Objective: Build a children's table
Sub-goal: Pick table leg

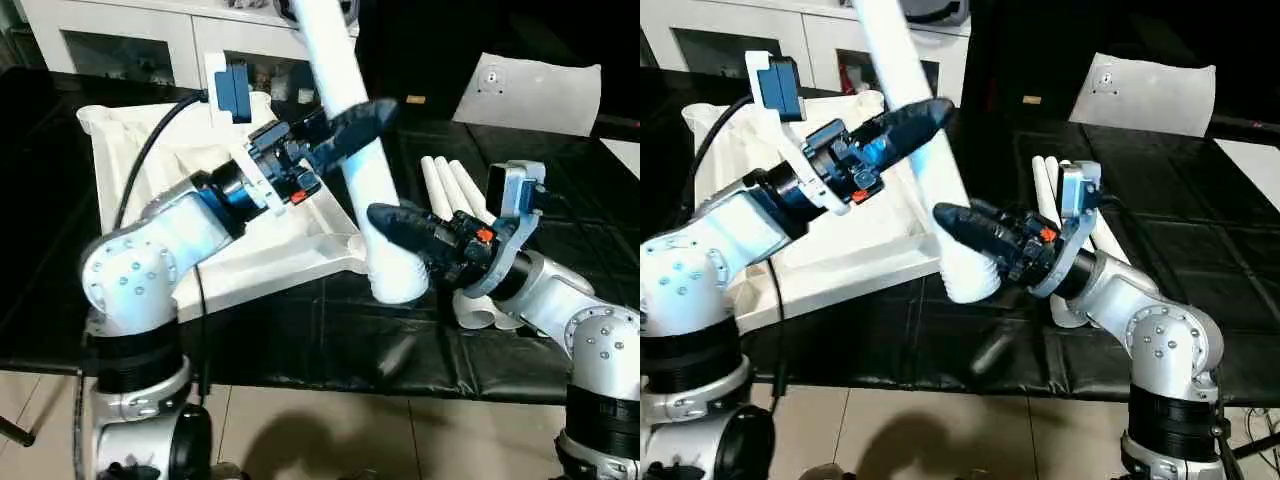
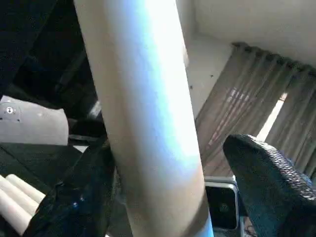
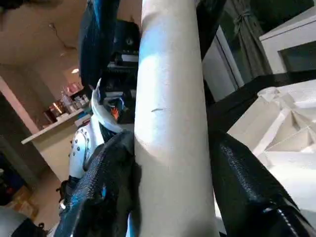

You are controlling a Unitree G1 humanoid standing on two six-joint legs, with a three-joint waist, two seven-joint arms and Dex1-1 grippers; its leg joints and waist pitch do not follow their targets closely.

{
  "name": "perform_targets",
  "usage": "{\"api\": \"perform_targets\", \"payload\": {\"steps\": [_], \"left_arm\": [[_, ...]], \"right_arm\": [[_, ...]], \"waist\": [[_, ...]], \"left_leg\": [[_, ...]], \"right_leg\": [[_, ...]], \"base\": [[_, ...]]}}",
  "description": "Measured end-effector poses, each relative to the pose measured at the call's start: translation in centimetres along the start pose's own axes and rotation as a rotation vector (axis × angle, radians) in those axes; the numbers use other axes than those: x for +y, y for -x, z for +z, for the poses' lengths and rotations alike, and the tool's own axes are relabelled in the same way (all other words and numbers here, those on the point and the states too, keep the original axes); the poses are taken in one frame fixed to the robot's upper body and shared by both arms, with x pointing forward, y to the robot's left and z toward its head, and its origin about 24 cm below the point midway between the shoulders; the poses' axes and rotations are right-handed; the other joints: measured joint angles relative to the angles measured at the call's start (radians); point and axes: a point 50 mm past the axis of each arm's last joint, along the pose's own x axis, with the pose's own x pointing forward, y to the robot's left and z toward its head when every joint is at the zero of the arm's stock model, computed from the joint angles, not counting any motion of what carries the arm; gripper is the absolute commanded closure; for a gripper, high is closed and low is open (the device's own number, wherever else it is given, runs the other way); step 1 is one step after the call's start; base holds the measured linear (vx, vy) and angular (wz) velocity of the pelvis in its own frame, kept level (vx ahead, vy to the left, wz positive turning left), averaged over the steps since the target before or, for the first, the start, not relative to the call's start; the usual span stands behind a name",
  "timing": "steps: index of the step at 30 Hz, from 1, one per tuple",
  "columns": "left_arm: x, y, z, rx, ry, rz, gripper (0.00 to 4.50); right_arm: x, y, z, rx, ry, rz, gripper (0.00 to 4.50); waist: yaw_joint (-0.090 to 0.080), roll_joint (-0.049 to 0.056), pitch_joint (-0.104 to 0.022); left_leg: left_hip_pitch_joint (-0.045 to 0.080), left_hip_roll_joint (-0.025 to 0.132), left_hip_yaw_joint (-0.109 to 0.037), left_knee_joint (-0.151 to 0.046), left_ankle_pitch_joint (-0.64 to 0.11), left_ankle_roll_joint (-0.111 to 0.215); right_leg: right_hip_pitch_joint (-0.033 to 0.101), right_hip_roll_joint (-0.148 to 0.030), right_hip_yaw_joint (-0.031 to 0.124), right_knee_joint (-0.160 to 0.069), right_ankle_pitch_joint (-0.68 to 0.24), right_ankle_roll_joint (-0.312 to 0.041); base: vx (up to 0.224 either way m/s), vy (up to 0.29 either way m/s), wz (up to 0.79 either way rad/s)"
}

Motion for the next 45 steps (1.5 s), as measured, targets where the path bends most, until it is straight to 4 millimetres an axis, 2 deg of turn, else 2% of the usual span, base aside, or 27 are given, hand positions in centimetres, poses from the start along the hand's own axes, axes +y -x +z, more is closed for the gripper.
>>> {"api": "perform_targets", "payload": {"steps": [8,10,14,15,25,26,28,31,34,41,42,45], "left_arm": [[0.2,0.0,-0.1,-0.01,0.028,-0.007,1.63],[0.2,0.1,0.0,-0.014,0.032,-0.007,1.97],[0.3,0.1,0.0,-0.015,0.033,-0.003,2.06],[0.3,0.2,0.1,-0.016,0.032,0.0,2.3],[0.2,0.3,0.2,-0.013,0.032,-0.005,2.54],[0.3,0.3,0.2,-0.008,0.028,-0.005,2.55],[0.3,0.3,0.2,0.004,0.015,0.0,2.55],[0.4,0.3,0.1,0.042,-0.027,0.02,2.56],[0.7,0.5,-0.1,0.105,-0.085,0.047,2.61],[0.7,0.2,0.3,0.185,-0.179,0.05,2.62],[0.7,0.2,0.3,0.189,-0.189,0.047,2.62],[0.6,0.2,0.8,0.197,-0.218,0.042,2.62]], "right_arm": [[0.1,0.0,-0.2,0.002,-0.012,0.018,2.59],[0.1,0.0,-0.2,0.002,-0.01,0.018,2.59],[0.2,-0.1,-0.2,0.006,-0.002,0.021,2.59],[0.1,-0.2,-0.2,0.004,0.001,0.019,2.59],[0.1,-0.3,-0.2,0.026,0.062,0.0,2.59],[0.0,-0.4,-0.2,0.031,0.068,-0.002,2.25],[0.0,-0.4,-0.3,0.042,0.076,-0.01,1.9],[-0.3,-0.4,-0.4,0.061,0.088,-0.048,1.79],[-0.5,-0.3,-0.3,0.097,0.129,-0.076,1.44],[-0.2,-0.9,1.5,0.141,0.226,-0.071,0.89],[-0.2,-0.8,1.6,0.148,0.229,-0.069,0.65],[-0.2,-0.6,2.0,0.178,0.243,-0.065,0.59]], "waist": [[0.0,0.0,0.0],[0.0,0.0,0.0],[0.0,0.0,0.0],[0.0,0.0,0.0],[0.0,0.0,0.0],[0.0,0.0,0.0],[0.0,0.0,0.0],[0.0,0.0,0.0],[0.0,0.0,0.0],[0.0,0.0,0.0],[0.0,0.0,0.0],[0.0,-0.001,0.0]], "left_leg": [[-0.002,0.0,0.0,0.0,0.0,0.0],[-0.003,0.0,0.0,0.0,0.0,0.001],[-0.005,0.0,0.0,0.0,0.0,0.001],[-0.006,0.0,0.0,0.0,0.0,0.001],[-0.007,0.0,0.0,0.0,0.0,0.002],[-0.007,0.0,0.0,0.0,0.0,0.002],[-0.007,0.0,0.0,0.0,0.0,0.002],[-0.007,0.0,0.0,0.0,0.0,0.002],[-0.007,0.0,0.0,0.0,0.0,0.002],[-0.007,0.0,0.0,0.0,0.001,0.002],[-0.007,0.0,0.0,0.0,0.001,0.002],[-0.007,0.0,0.0,0.0,0.001,0.002]], "right_leg": [[0.0,0.0,0.0,-0.004,0.002,0.0],[0.0,0.0,-0.001,-0.005,0.003,0.001],[0.0,0.0,-0.001,-0.007,0.004,0.001],[-0.001,0.0,-0.001,-0.007,0.004,0.001],[-0.002,0.0,-0.001,-0.007,0.005,0.001],[-0.002,0.0,-0.001,-0.007,0.005,0.001],[-0.002,0.0,-0.001,-0.007,0.005,0.001],[-0.002,0.0,-0.001,-0.007,0.005,0.001],[-0.002,0.0,-0.001,-0.007,0.005,0.002],[-0.002,0.0,-0.001,-0.007,0.006,0.002],[-0.002,0.0,-0.001,-0.007,0.006,0.002],[-0.002,0.0,-0.001,-0.007,0.007,0.001]], "base": [[0.0,0.0,0.0],[0.0,0.0,0.0],[0.0,0.0,0.0],[0.0,0.0,0.0],[0.0,0.0,0.0],[0.0,0.0,0.0],[0.0,0.0,0.0],[0.0,0.0,0.0],[0.0,0.0,0.0],[0.0,0.0,0.0],[0.0,0.0,0.0],[0.0,0.0,0.0]]}}
